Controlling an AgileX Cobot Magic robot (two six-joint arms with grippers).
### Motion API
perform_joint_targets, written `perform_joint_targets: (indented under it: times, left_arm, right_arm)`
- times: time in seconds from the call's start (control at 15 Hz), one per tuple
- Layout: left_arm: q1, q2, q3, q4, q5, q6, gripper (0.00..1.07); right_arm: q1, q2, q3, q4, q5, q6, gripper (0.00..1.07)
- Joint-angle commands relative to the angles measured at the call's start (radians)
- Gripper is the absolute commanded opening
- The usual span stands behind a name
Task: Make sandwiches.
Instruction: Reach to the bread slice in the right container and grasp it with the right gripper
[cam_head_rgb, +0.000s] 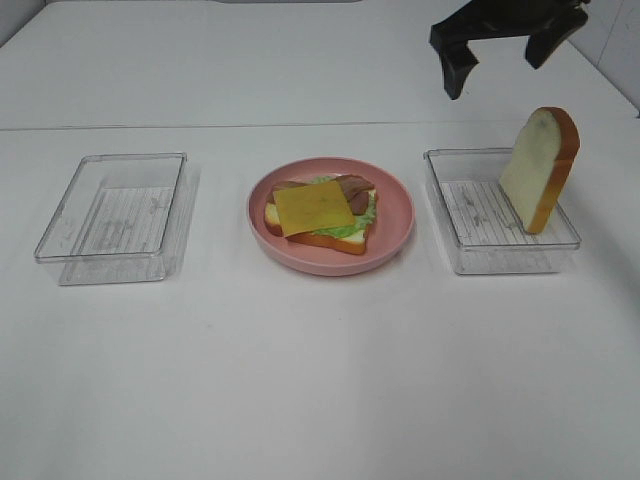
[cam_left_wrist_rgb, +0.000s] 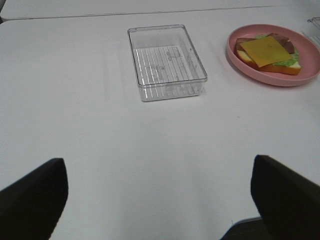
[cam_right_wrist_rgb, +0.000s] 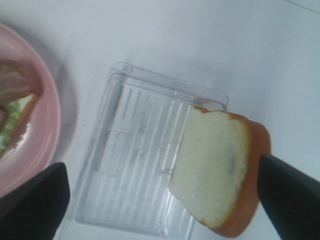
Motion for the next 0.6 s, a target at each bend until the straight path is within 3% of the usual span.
perform_joint_targets:
  times: [0.07, 0.4, 0.6]
  left_arm:
    - [0.001, -0.017, 0.002, 0.003, -0.002, 0.001, 0.91]
    - [0.001, -0.017, 0.002, 0.003, -0.002, 0.001, 0.91]
    - [0.001, -0.017, 0.002, 0.003, -0.002, 0.001, 0.91]
  right_arm:
    - [-0.064, -0.007, -0.003, -0.006, 0.016, -0.011, 0.99]
    - [-0.176, -0.006, -0.003, 0.029, 0.024, -0.011, 0.99]
    - [-0.186, -0.003, -0.003, 0.049, 0.039, -0.011, 0.99]
